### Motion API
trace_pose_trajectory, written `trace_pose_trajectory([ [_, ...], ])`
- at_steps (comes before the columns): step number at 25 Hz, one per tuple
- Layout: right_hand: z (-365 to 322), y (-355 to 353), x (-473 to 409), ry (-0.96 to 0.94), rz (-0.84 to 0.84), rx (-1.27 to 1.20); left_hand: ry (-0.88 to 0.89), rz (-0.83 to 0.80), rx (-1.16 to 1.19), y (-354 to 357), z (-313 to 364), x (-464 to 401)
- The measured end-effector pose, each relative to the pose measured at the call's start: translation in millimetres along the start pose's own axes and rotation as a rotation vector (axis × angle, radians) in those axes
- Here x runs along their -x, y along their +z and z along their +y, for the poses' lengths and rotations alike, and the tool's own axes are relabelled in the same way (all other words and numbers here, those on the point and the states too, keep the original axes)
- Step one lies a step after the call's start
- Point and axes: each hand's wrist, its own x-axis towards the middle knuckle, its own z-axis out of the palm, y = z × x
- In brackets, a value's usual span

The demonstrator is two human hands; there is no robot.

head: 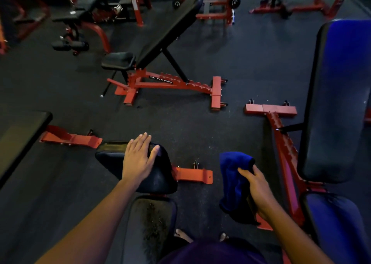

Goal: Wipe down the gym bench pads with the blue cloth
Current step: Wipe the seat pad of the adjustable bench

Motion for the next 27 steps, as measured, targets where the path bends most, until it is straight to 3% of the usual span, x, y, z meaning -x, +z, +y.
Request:
trace_pose_trajectory([
  [5,9.0,-49.0,-11.1,0.056,0.116,-0.026,-0.037,0.091,-0.015,11.0,9.1,-2.0],
  [11,-15.3,-50.6,-57.8,0.092,0.024,0.060,-0.058,0.269,-0.081,29.6,12.9,-6.4],
  [19,-64.5,32.7,-170.2,0.144,-0.176,0.157,-0.103,0.490,-0.037,48.2,13.3,-17.3],
  [23,-110.6,82.5,-212.3,0.091,-0.358,0.357,-0.102,0.481,-0.029,48.4,12.4,-13.7],
  [27,-130.2,124.5,-257.9,0.092,-0.374,0.356,-0.123,0.391,-0.013,37.9,11.7,-19.6],
])
